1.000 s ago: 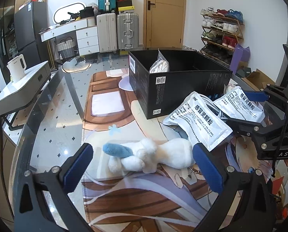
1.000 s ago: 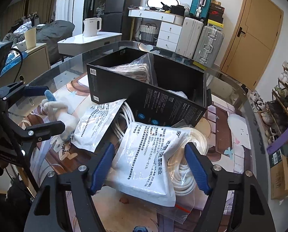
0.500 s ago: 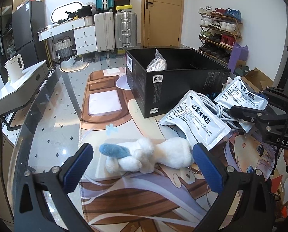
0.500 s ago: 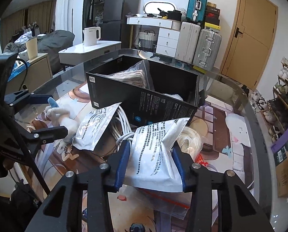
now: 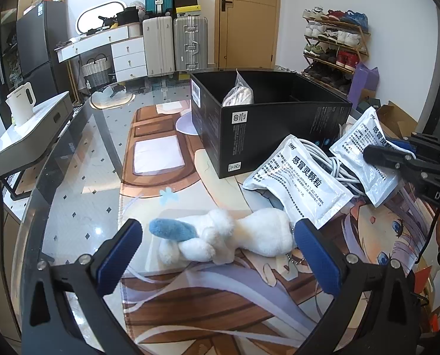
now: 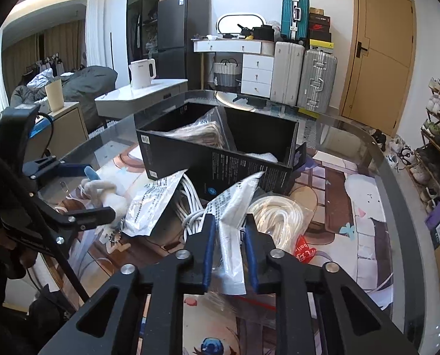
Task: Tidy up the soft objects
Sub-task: 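Grasp the white plush bunny with the left gripper while the right gripper holds the packet, then carry the plush bunny with the left gripper while the right gripper carries the packet over the box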
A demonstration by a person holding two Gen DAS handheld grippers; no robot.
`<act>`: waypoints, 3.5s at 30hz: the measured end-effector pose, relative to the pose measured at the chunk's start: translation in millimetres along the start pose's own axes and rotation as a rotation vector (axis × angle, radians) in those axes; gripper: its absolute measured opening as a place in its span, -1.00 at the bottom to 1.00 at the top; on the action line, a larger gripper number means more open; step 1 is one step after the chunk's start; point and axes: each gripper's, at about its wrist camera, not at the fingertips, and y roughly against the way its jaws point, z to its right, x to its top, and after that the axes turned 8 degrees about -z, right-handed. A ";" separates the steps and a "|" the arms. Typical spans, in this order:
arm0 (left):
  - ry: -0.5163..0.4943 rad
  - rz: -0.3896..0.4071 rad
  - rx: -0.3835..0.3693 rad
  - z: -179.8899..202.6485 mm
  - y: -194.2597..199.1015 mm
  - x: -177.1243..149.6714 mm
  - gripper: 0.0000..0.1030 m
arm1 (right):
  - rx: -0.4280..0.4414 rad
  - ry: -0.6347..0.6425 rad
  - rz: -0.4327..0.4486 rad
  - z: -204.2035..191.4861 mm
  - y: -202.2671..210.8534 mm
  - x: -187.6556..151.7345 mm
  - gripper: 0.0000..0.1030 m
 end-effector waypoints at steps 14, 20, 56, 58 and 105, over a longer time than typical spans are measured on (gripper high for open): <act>-0.016 -0.083 -0.037 1.0 -11.0 4.1 1.00 | 0.010 0.000 0.020 -1.4 4.5 0.5 -0.70; -0.006 -0.125 -0.053 -1.7 -17.1 7.3 0.96 | 0.014 -0.004 0.025 -1.0 6.6 0.8 -0.70; 0.020 0.084 -0.080 -4.5 40.0 15.3 0.73 | 0.014 0.007 0.113 -0.4 36.3 12.6 -0.76; 0.019 0.093 -0.081 -3.5 42.7 17.6 0.73 | 0.016 0.004 0.121 0.2 39.1 15.6 -0.76; -0.041 0.156 -0.041 21.5 -12.5 111.8 0.73 | -0.010 0.001 0.106 23.9 -17.6 103.0 -0.77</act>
